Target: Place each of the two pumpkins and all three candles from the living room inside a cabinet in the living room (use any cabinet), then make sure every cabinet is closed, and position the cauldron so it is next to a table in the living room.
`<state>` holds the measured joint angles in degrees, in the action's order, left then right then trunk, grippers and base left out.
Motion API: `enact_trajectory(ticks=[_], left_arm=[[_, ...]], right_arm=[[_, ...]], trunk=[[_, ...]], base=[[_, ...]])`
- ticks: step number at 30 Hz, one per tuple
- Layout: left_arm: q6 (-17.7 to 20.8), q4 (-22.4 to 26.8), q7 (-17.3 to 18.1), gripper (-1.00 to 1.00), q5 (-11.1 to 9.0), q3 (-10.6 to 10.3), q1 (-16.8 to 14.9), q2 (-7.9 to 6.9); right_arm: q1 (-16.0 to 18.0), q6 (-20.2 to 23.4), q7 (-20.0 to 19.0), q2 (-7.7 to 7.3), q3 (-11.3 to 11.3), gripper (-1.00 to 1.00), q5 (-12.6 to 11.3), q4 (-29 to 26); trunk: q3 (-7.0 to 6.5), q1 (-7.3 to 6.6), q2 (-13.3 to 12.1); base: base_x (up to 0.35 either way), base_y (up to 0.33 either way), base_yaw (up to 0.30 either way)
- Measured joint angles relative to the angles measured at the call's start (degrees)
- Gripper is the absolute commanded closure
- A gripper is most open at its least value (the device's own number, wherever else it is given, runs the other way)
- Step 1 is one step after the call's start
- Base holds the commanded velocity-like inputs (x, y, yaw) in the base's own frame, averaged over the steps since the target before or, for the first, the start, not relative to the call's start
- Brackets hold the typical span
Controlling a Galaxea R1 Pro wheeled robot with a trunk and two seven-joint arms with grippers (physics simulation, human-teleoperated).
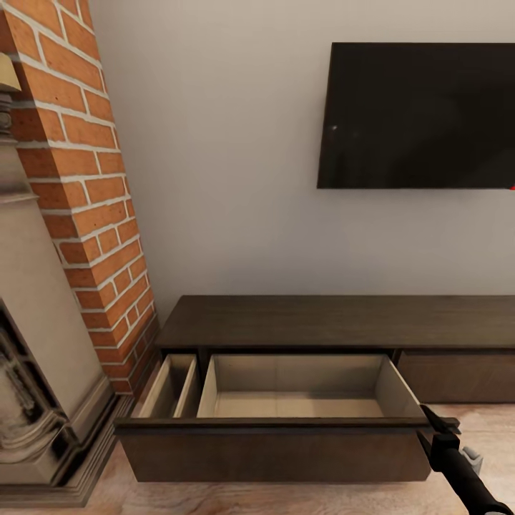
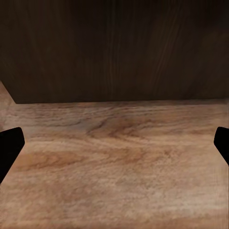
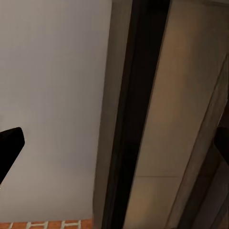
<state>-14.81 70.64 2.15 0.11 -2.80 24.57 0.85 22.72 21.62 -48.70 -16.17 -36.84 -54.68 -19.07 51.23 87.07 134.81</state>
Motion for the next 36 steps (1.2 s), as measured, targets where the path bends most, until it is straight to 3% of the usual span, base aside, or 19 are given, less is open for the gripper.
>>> enact_trajectory(ticks=[36], left_arm=[[0.1, -0.9, 0.0, -1.0, 0.1, 0.0, -0.1, 0.0]], right_arm=[[0.0, 0.2, 3.1, 0.02, 0.0, -1.0, 0.2, 0.0]], trunk=[[-6.46, -7.91, -14.4]], base=[[0.0, 0.0, 0.0]])
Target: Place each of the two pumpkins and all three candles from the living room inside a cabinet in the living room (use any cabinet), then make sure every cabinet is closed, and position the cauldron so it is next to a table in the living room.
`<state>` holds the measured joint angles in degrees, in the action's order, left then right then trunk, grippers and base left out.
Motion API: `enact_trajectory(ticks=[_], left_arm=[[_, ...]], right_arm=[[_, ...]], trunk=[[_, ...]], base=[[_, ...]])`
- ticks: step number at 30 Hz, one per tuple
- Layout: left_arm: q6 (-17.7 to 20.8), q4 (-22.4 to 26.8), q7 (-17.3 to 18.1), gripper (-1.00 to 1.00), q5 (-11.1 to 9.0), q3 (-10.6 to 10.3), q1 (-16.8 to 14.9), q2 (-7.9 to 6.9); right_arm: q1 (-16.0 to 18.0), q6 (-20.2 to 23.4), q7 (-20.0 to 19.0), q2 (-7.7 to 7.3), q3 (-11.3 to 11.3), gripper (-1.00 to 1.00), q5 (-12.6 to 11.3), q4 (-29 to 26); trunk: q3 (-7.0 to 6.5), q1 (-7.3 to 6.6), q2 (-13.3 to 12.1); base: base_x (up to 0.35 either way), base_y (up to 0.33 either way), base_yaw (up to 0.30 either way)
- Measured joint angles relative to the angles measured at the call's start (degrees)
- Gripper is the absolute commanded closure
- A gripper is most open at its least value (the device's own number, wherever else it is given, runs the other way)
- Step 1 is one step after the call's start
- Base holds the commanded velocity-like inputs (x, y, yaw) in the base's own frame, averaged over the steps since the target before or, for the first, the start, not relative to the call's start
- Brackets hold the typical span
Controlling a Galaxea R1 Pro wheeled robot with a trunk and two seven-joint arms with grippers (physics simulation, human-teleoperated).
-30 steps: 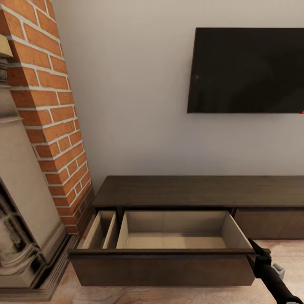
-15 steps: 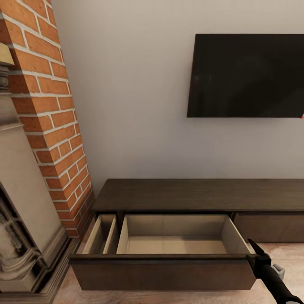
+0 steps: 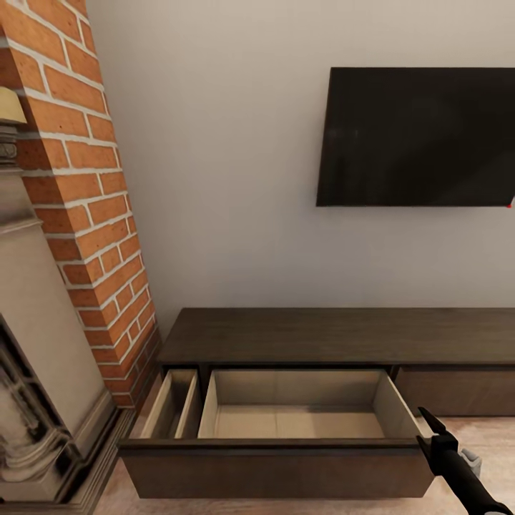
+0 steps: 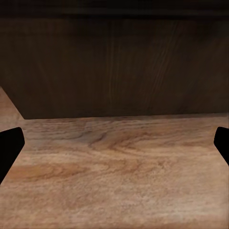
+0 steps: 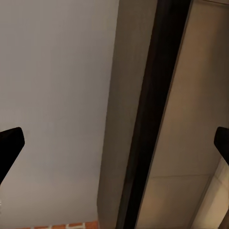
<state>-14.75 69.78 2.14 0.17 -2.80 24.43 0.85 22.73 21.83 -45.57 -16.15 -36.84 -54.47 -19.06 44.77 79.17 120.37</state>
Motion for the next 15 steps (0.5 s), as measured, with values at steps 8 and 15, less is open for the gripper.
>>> enact_trajectory(ticks=[8, 15], left_arm=[[0.0, 0.0, 0.0, -1.0, 0.0, 0.0, 0.0, 0.0], [0.0, 0.0, 0.0, -1.0, 0.0, 0.0, 0.0, 0.0]], right_arm=[[0.0, 0.2, 3.0, -0.02, -0.1, -1.0, -0.4, 0.2], [0.0, 0.3, 3.6, -0.02, -0.1, -1.0, -0.3, 0.2]], trunk=[[-1.44, -1.76, -3.2], [-2.69, -3.3, -6.0]], base=[[0.0, 0.0, 0.0], [0.0, 0.0, 0.0]])
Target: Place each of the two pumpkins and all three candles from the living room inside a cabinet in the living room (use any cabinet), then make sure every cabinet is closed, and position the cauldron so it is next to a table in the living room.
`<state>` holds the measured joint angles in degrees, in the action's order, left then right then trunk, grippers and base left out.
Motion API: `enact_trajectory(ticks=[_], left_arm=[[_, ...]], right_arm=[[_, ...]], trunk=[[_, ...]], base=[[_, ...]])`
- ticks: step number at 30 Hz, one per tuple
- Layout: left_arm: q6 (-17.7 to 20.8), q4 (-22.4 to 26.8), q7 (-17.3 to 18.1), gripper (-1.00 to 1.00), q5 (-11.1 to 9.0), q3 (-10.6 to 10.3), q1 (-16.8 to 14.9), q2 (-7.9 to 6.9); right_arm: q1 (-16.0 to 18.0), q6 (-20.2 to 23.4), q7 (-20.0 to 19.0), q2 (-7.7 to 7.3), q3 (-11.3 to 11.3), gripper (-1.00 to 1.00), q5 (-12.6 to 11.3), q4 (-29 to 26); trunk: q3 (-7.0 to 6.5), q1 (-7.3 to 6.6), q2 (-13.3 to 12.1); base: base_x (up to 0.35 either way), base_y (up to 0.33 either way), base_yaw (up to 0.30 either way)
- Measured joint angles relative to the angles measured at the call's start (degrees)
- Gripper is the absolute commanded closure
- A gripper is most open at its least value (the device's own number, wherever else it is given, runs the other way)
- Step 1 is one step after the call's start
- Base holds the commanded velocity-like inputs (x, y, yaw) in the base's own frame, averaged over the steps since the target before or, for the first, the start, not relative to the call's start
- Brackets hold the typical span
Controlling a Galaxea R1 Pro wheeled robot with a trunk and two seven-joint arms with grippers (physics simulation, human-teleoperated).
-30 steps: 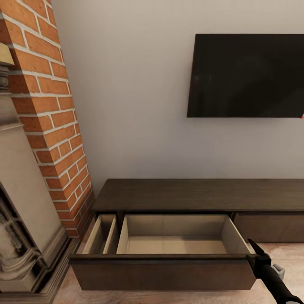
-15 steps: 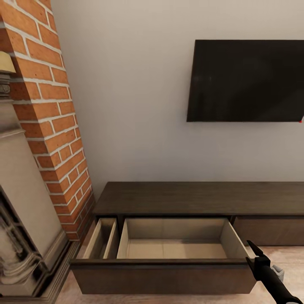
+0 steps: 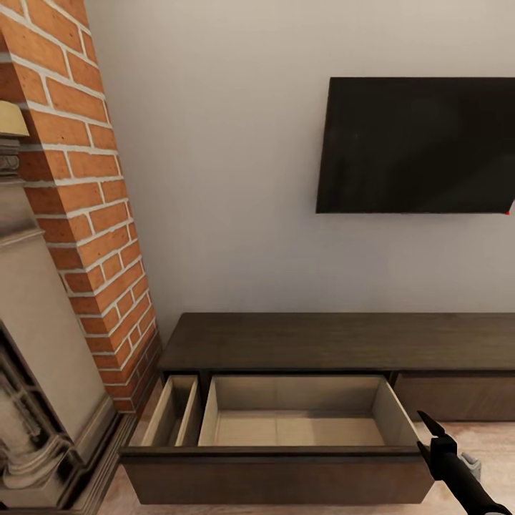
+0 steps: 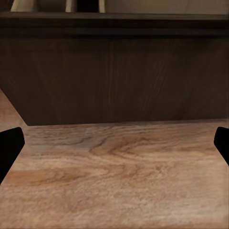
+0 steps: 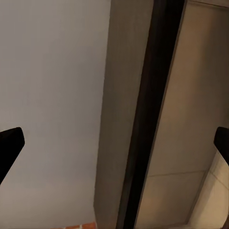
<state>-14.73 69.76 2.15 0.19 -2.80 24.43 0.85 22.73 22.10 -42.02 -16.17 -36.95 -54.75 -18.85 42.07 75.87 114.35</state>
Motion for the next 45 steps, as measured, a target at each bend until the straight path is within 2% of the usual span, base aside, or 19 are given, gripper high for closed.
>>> enact_trajectory(ticks=[7, 17, 45], left_arm=[[0.1, 0.0, 0.0, -1.0, 0.0, 0.0, 0.0, 0.0], [0.1, -0.6, 0.1, -1.0, 0.1, 0.0, 0.0, 0.0], [0.1, -0.8, 0.2, -1.0, 0.1, 0.0, 0.0, 0.0]], right_arm=[[0.0, -0.1, 0.2, 0.0, 0.1, -1.0, 0.3, 0.0], [0.0, -0.4, 3.2, 0.0, 0.2, -1.0, -0.1, 0.0], [0.0, -0.8, 3.1, 0.41, -0.1, -1.0, -0.2, -0.3]], trunk=[[-1.26, -1.54, -2.8], [-3.05, -3.73, -6.8], [-8.08, -9.89, -18.1]], base=[[0.0, 0.0, 0.0], [0.0, 0.0, 0.0], [0.0, 0.0, 0.0]])
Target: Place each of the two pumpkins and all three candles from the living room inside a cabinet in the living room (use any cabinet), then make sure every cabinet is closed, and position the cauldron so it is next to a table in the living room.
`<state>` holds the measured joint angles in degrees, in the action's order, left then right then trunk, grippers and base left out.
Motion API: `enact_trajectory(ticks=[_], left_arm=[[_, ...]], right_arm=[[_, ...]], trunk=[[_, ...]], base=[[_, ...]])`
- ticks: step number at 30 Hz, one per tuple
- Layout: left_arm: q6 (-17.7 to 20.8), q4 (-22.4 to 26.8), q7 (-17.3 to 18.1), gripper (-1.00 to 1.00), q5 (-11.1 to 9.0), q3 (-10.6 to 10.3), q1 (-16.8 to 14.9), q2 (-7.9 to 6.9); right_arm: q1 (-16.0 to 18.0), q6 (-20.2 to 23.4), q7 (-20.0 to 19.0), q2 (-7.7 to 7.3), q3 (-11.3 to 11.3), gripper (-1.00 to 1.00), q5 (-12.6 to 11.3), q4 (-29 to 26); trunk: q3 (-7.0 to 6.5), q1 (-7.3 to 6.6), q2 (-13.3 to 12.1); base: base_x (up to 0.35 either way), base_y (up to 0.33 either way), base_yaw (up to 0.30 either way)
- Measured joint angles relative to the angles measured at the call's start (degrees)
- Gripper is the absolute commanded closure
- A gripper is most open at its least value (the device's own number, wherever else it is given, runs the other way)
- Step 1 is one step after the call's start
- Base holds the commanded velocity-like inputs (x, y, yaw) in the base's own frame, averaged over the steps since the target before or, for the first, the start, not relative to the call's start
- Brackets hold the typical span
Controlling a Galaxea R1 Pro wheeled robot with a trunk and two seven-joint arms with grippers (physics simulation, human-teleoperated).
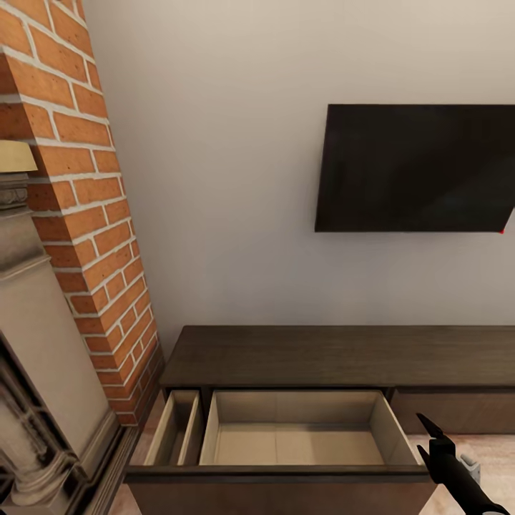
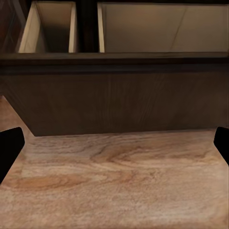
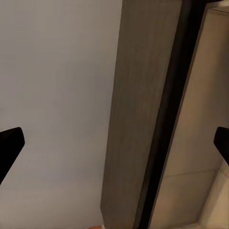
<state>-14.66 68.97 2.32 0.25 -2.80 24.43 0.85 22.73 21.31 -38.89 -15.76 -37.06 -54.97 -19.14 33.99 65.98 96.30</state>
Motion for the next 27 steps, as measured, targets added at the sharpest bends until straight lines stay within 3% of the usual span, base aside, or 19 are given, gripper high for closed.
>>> enact_trajectory(ticks=[27], left_arm=[[0.0, -0.1, 0.0, -1.0, 0.0, 0.0, 0.0, 0.0]], right_arm=[[0.0, 0.0, 0.0, 0.03, 0.1, -1.0, 0.0, -0.1]], trunk=[[-4.85, -5.93, -10.8]], base=[[0.0, 0.0, 0.0]])
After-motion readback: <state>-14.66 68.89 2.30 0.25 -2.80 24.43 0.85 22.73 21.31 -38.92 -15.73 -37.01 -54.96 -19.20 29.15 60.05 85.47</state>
